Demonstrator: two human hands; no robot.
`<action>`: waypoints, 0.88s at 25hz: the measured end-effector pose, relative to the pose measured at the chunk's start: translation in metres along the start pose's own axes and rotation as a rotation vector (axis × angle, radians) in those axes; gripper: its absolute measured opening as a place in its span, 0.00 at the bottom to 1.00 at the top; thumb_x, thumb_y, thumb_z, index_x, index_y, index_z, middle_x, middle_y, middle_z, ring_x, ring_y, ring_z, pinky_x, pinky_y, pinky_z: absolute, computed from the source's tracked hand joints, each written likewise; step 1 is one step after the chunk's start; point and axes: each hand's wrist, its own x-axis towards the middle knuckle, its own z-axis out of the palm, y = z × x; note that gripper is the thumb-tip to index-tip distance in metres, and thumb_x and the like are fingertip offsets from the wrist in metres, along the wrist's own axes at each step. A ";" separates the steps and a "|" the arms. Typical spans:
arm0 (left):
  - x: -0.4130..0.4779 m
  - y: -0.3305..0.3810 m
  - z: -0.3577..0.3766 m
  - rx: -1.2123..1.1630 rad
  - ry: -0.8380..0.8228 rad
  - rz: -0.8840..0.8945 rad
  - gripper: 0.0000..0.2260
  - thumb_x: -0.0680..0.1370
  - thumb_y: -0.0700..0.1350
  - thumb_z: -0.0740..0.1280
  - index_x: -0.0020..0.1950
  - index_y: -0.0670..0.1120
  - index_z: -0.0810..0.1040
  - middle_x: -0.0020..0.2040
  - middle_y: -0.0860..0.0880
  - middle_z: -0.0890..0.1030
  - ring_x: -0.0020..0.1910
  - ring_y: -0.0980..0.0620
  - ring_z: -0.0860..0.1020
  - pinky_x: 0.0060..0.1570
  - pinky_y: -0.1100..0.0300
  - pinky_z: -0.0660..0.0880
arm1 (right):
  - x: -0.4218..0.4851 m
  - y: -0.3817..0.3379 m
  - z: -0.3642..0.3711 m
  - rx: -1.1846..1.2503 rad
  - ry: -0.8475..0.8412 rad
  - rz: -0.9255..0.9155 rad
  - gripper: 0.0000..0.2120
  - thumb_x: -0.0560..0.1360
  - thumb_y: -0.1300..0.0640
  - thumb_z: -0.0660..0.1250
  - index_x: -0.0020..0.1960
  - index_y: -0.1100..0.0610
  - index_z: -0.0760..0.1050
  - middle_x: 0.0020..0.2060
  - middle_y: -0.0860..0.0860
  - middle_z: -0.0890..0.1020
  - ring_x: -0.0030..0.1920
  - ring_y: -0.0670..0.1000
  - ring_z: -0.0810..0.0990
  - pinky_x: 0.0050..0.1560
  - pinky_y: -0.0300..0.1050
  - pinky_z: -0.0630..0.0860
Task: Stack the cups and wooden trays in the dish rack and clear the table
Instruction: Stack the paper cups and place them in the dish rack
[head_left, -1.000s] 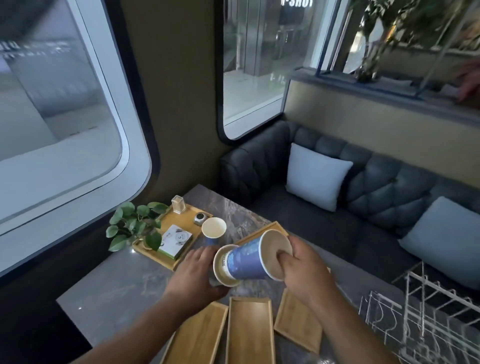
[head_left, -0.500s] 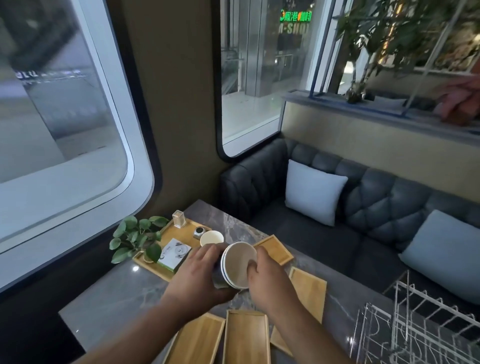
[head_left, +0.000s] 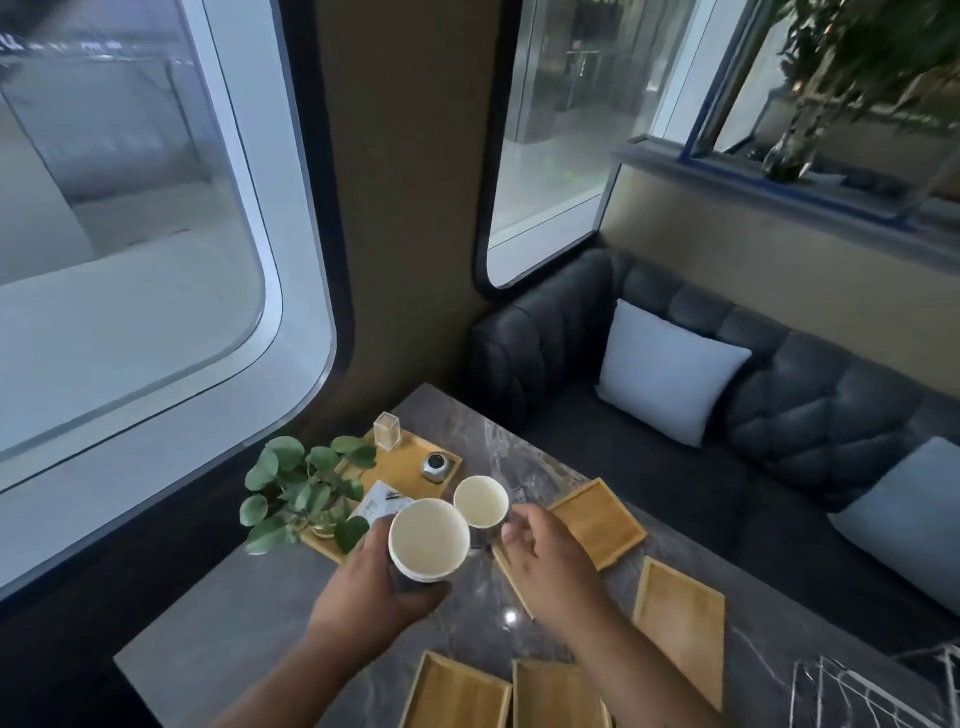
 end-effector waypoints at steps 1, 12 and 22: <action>0.006 -0.013 -0.001 -0.011 -0.002 -0.024 0.35 0.60 0.66 0.77 0.63 0.66 0.67 0.53 0.65 0.77 0.53 0.56 0.79 0.44 0.59 0.73 | 0.014 0.002 0.009 -0.063 0.017 -0.018 0.20 0.80 0.42 0.64 0.71 0.43 0.68 0.64 0.45 0.78 0.61 0.46 0.77 0.54 0.39 0.74; 0.030 -0.071 0.003 -0.044 -0.124 -0.060 0.37 0.60 0.67 0.76 0.66 0.63 0.69 0.56 0.66 0.75 0.55 0.56 0.80 0.45 0.60 0.74 | 0.115 0.028 0.081 -0.526 -0.059 0.021 0.51 0.71 0.39 0.75 0.82 0.45 0.47 0.80 0.55 0.60 0.78 0.60 0.61 0.71 0.55 0.71; 0.031 -0.053 0.001 -0.013 -0.153 0.019 0.36 0.62 0.66 0.75 0.67 0.59 0.70 0.56 0.62 0.76 0.57 0.56 0.78 0.46 0.60 0.74 | 0.086 0.003 0.046 -0.383 0.098 -0.027 0.44 0.69 0.39 0.74 0.78 0.45 0.57 0.71 0.53 0.68 0.64 0.57 0.77 0.57 0.50 0.78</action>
